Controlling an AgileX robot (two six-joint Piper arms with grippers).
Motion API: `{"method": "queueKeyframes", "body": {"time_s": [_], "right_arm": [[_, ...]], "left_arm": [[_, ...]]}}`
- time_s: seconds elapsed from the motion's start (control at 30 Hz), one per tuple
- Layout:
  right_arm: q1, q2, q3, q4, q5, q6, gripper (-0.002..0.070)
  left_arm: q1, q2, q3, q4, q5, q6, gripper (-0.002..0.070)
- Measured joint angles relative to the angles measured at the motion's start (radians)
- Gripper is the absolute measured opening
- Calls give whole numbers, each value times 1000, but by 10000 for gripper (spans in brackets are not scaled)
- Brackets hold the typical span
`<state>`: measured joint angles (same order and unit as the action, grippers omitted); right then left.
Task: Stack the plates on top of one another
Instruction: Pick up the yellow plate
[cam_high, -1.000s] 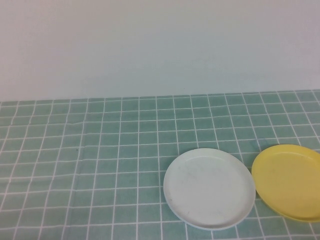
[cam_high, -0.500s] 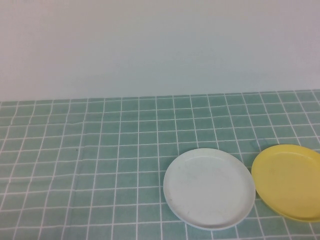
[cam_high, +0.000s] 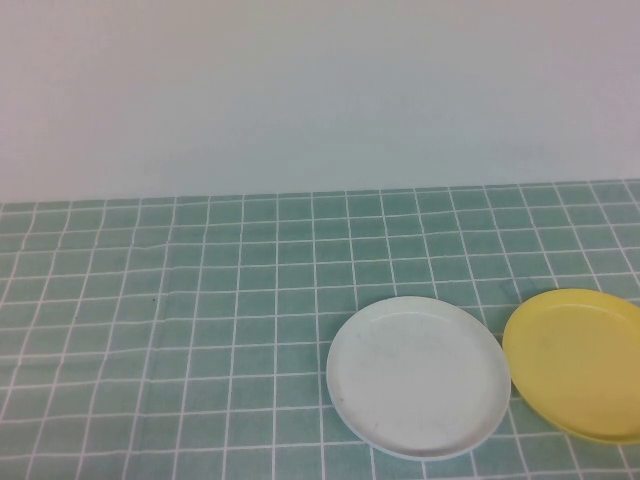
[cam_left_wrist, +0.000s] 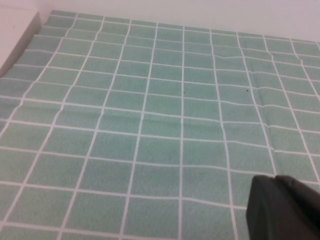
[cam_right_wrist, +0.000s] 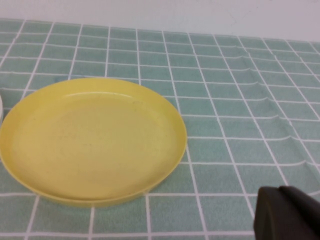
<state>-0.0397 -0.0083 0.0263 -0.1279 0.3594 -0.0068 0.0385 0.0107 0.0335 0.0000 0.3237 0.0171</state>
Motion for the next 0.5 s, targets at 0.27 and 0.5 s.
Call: {"method": "queueKeyframes", "body": {"time_s": [0.27, 0.5], "right_arm": [[0, 0, 0, 14, -35, 7, -2], [0, 0, 0, 111, -359, 81, -2]], "left_arm": [[0, 0, 0, 0, 0, 0, 0], [0, 0, 0, 0, 0, 0, 0]]}}
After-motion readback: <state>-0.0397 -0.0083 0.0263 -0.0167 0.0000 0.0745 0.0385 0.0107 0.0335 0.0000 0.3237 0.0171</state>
